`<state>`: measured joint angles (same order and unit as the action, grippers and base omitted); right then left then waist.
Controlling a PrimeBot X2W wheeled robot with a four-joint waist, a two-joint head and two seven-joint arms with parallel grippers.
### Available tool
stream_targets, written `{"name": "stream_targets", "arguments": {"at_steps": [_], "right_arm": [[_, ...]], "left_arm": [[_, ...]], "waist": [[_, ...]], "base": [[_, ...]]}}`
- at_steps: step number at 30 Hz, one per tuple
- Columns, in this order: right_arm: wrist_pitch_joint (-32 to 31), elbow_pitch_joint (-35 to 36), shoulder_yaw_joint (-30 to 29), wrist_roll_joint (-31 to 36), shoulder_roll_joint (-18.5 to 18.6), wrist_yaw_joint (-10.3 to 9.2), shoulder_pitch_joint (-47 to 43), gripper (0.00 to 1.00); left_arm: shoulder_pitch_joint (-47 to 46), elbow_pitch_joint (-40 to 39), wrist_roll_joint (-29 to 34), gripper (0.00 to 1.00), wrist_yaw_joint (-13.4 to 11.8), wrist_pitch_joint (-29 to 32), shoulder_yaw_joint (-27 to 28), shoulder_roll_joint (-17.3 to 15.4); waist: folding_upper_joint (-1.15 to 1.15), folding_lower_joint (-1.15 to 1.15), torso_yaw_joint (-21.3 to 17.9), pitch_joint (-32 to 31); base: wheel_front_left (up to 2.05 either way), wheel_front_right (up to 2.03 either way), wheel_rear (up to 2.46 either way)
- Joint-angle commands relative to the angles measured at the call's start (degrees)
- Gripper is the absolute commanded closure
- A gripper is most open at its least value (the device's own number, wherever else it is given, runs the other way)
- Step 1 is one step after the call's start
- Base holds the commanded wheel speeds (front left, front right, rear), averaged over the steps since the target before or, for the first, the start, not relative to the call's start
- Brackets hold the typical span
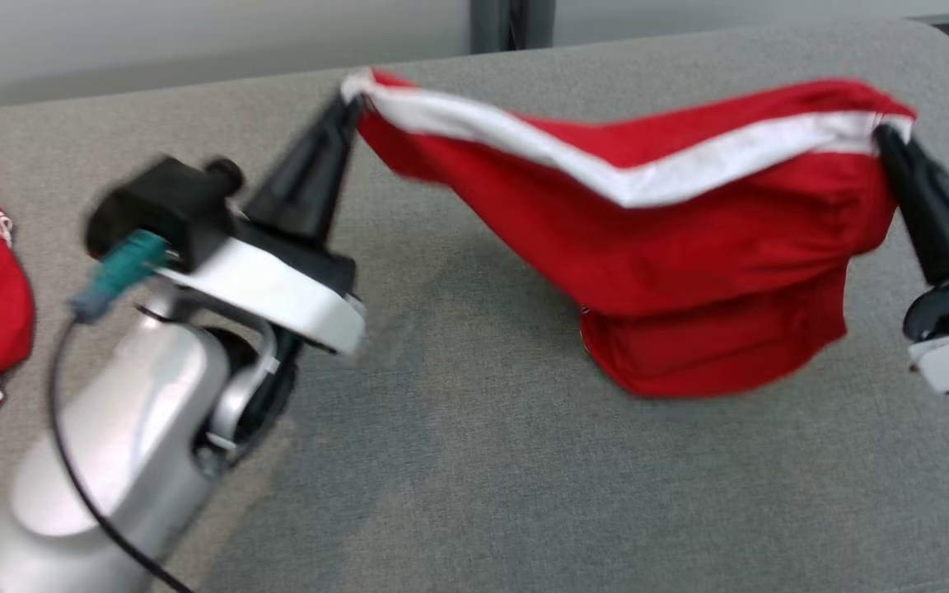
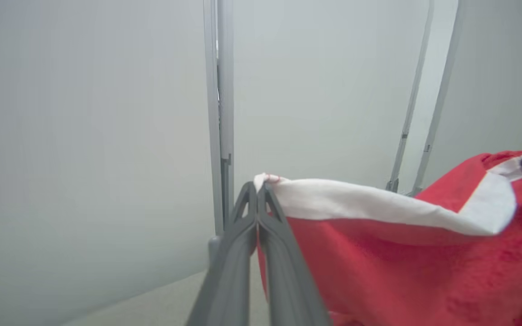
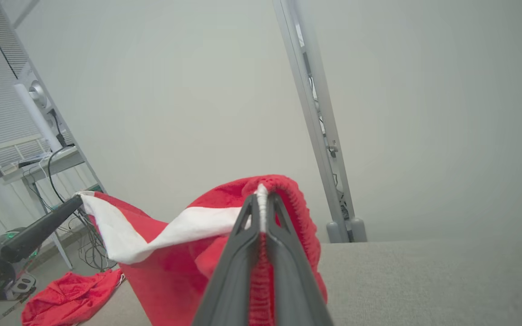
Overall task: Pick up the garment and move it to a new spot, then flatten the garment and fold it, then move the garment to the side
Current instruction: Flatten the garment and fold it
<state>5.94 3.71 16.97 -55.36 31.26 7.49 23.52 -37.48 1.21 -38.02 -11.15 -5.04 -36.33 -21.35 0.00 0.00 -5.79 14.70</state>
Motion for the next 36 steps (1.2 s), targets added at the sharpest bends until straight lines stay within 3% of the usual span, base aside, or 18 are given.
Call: {"name": "stream_targets", "arguments": {"at_steps": [1, 10, 20, 28, 35, 36], "right_arm": [[-0.38, 1.78, -0.76, -1.4, 0.44, 0.0, 1.24, 1.0], [-3.65, 7.12, -5.97, -7.34, -0.54, 0.0, 5.64, 1.0], [-7.97, 4.98, -8.34, -4.24, -4.29, 0.0, 7.86, 1.0], [-9.66, -6.94, -5.17, 3.07, -7.15, 0.0, 18.5, 1.0], [-4.2, -23.46, -0.38, 8.73, -10.61, 0.0, 35.73, 1.0], [-4.2, -23.46, -0.38, 8.73, -10.61, 0.0, 35.73, 1.0]], "left_arm": [[-1.91, -2.74, 1.2, 1.0, -1.28, 0.16, 1.41, -1.51], [-10.54, -16.02, 5.32, 1.0, -5.42, 3.04, 6.52, -5.9], [-15.35, -17.89, 6.37, 1.0, -5.63, 6.74, 5.57, -5.92], [-23.79, -2.86, 5.16, 1.0, 0.23, 6.4, 3.66, -3.14], [-36.48, 19.67, 4.21, 1.0, 5.02, 2.1, 4.55, 2.35], [-36.48, 19.67, 4.21, 1.0, 5.02, 2.1, 4.55, 2.35]], "waist": [[0.0, 0.0, 0.91, -1.1], [0.0, 0.0, 3.22, -4.82], [0.0, 0.0, 3.66, -3.68], [0.0, 0.0, 3.53, 2.31], [0.0, 0.0, 2.86, 7.55], [0.0, 0.0, 2.86, 7.55]], "base": [[0.0, 0.0, 0.0], [0.0, 0.0, 0.0], [0.0, 0.0, 0.0], [0.0, 0.0, 0.0], [0.0, 0.0, 0.0], [0.0, 0.0, 0.0]]}}
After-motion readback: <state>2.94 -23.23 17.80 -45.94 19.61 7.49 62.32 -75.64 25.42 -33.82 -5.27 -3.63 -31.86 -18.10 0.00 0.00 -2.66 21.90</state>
